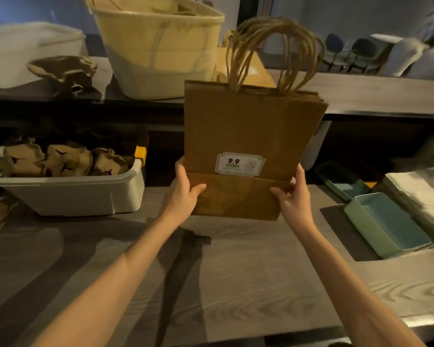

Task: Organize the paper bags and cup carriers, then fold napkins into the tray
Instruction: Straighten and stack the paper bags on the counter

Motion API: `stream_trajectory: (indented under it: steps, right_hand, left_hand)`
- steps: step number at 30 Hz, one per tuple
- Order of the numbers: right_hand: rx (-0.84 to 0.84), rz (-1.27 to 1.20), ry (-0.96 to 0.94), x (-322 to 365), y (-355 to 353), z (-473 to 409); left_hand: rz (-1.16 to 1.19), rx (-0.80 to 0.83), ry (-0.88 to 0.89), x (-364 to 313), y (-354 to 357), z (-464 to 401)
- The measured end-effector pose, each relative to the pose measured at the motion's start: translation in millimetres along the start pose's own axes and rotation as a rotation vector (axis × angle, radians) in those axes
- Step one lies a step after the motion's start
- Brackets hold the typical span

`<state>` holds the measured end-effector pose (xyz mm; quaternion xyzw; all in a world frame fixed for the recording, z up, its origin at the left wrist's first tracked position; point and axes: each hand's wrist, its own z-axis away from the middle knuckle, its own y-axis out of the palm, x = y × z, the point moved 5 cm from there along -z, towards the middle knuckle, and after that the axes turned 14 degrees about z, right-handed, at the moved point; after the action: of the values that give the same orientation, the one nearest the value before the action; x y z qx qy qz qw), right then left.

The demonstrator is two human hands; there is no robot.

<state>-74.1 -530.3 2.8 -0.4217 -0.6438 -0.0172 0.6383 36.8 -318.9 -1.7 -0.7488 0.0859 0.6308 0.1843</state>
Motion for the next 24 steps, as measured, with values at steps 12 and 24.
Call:
stream_trajectory:
  steps: [12,24]
  right_hand:
    - [-0.051,-0.340,0.107,75,-94,-65]
    - [0.083,-1.193,0.182,80,-78,-73]
  left_hand:
    - [0.458,0.062,0.217,-148,16,-66]
    - [0.593,0.039,0.082,-193,73,-130]
